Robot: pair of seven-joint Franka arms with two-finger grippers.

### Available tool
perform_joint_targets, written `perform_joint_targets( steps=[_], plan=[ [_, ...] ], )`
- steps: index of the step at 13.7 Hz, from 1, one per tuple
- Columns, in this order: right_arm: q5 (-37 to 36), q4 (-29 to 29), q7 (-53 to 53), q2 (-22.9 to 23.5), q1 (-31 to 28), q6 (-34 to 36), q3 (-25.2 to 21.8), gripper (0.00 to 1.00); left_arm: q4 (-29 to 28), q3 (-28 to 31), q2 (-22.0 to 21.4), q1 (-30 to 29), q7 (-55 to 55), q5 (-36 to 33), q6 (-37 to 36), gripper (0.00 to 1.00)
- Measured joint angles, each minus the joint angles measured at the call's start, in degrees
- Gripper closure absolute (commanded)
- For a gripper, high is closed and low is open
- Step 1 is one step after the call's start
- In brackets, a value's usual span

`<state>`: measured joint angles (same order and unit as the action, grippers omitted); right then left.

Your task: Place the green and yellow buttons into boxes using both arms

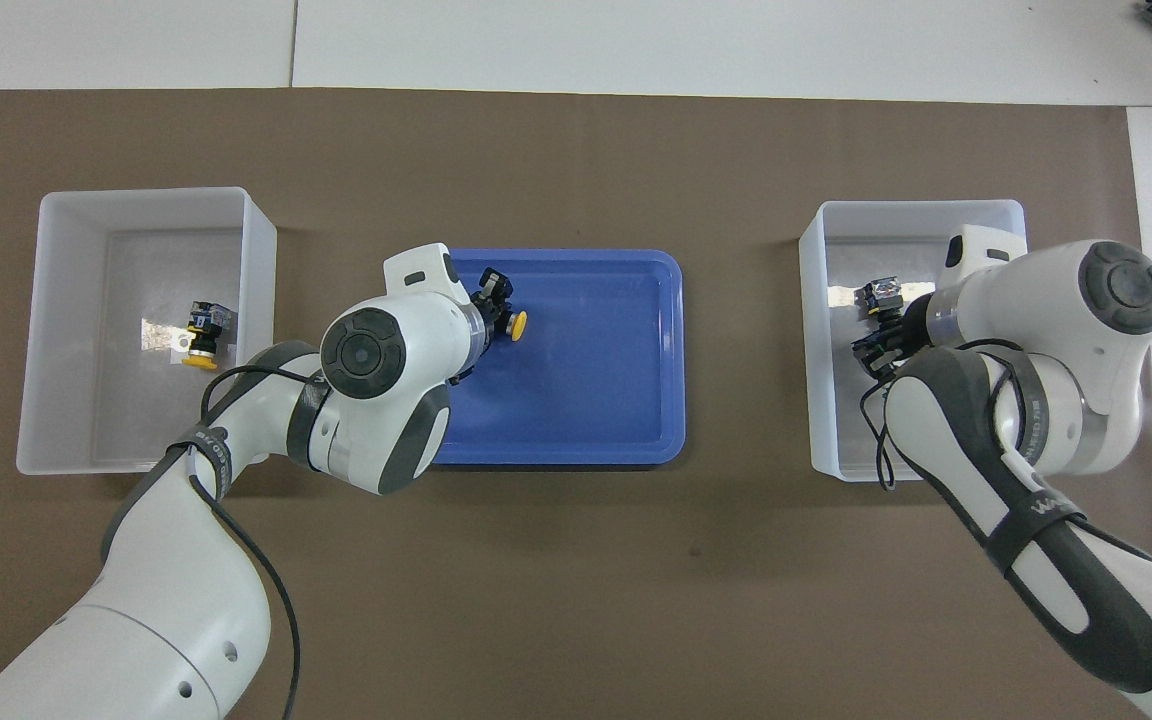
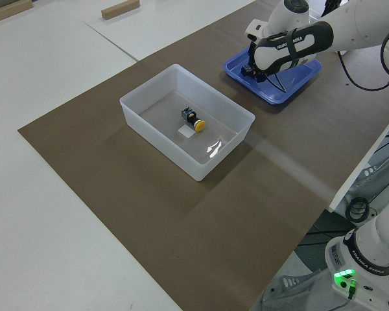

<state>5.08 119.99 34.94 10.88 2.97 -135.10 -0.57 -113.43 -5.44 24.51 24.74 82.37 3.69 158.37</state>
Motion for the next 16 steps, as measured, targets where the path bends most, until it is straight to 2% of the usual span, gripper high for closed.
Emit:
perform_joint_targets(
  steps=[3,6,9,12,16],
  plan=[
    [0.0,-0.2,0.0,-0.1,-0.2,-0.6,0.0,0.0,0.1,0.0,0.0,0.0,0.0,0.0,0.0,1.0],
    [0.1,-2.4,-1.8,-0.9,-0.9,-0.5,0.0,0.0,2.3,0.4,0.0,0.0,0.0,0.0,-2.8,1.0],
    [0.0,-6.0,-8.0,-2.4,-1.0,1.8,0.0,0.0,9.5,1.1,-0.2,-1.2,-0.4,-0.1,-12.6,1.0],
    [0.0,-8.2,-16.5,-4.8,-0.9,5.3,0.0,0.0,15.6,1.2,-1.9,-6.1,-5.9,-0.1,-22.6,1.0],
    [-5.2,-12.4,-31.0,-7.7,-0.8,16.3,0.3,0.0,20.4,0.9,-4.7,-13.6,-19.3,-0.1,-35.8,1.0]
  ],
)
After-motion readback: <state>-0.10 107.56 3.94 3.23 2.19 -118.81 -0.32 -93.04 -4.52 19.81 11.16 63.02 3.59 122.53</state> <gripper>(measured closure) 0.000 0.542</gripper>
